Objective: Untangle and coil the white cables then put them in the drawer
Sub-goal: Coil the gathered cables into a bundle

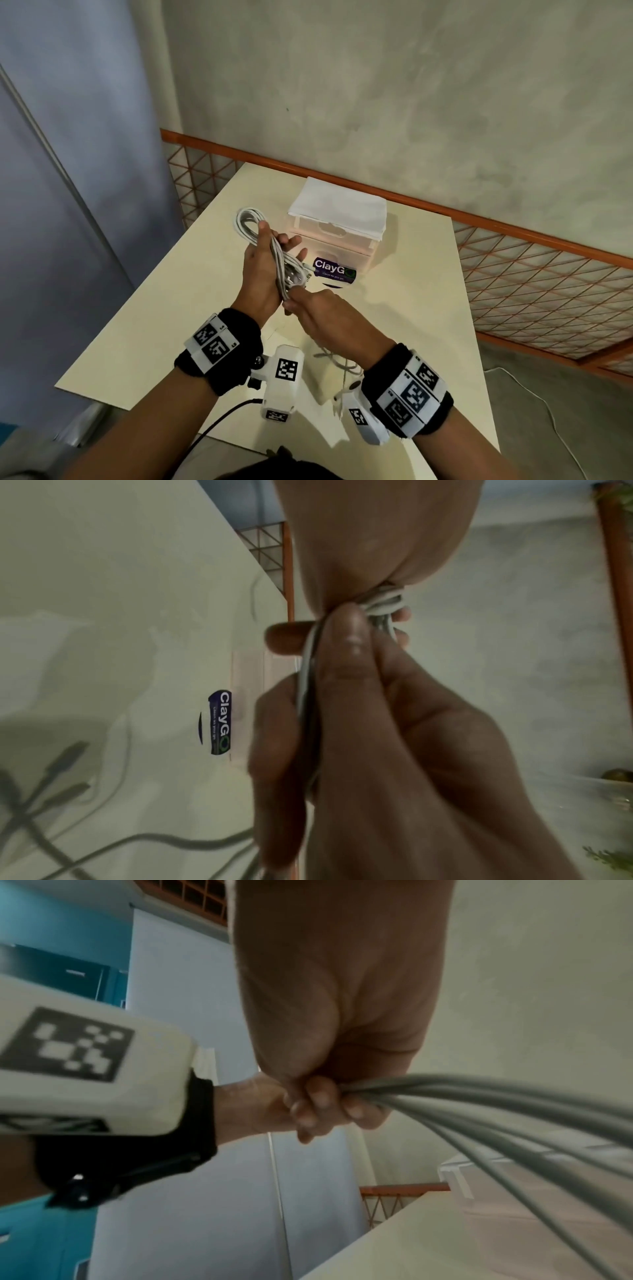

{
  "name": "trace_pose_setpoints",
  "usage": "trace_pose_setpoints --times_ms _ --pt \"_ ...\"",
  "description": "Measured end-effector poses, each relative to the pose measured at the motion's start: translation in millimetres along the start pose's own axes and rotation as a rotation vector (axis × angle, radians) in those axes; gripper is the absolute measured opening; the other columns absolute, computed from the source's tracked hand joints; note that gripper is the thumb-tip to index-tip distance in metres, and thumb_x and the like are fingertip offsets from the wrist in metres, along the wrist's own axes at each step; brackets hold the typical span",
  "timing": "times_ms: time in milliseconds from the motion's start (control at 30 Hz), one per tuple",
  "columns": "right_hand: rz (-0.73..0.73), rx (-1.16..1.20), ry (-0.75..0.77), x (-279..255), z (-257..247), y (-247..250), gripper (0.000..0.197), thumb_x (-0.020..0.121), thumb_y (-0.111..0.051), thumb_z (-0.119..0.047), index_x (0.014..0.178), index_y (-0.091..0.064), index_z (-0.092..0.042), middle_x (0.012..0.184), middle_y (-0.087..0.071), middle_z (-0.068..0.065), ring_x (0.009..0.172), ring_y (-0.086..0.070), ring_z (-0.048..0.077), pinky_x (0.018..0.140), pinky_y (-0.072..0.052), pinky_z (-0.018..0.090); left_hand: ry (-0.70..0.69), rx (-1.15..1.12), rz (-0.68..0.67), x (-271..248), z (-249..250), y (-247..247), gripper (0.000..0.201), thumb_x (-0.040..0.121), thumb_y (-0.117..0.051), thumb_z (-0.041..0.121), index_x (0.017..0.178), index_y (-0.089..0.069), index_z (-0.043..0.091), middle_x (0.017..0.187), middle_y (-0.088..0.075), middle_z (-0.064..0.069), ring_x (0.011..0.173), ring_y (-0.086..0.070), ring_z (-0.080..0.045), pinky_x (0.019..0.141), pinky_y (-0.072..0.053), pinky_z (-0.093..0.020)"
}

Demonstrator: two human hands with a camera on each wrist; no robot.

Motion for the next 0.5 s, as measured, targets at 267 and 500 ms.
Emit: trace_pose_setpoints --times_ms 267,500 --pt "-0.218 0.294 -0.147 -12.2 22.6 -3.9 0.05 0.094 -0.043 -0.048 0.07 -0.065 -0.009 0.045 -0.052 -0.003 0.038 -0.047 0.005 0.062 -0.046 0.025 -0.019 0.138 -0.055 -4.2 6.1 -9.5 0.041 0.099 -0.042 0.038 0.063 -0.04 0.017 0.043 -0.036 0.009 0.032 -0.029 -0.005 0.038 -0.039 -0.018" --pt "-0.264 0.256 -0.192 -40.6 71.2 28.5 0.037 0.094 -0.045 -0.046 0.064 -0.052 -0.023 0.06 -0.048 -0.005 0.058 -0.043 0.009 0.064 -0.037 0.022 0.059 0.406 -0.284 1.0 15.1 -11.3 0.039 0.098 -0.043 0.037 0.064 -0.042 0.018 0.044 -0.034 0.008 0.031 -0.026 -0.004 0.035 -0.03 -0.016"
Point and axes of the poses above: each hand's wrist, its own x-axis towards the middle knuckle, its own y-axis out of the back of the hand, z = x × y, the point moved 10 cm from there along x, towards the middle knuckle
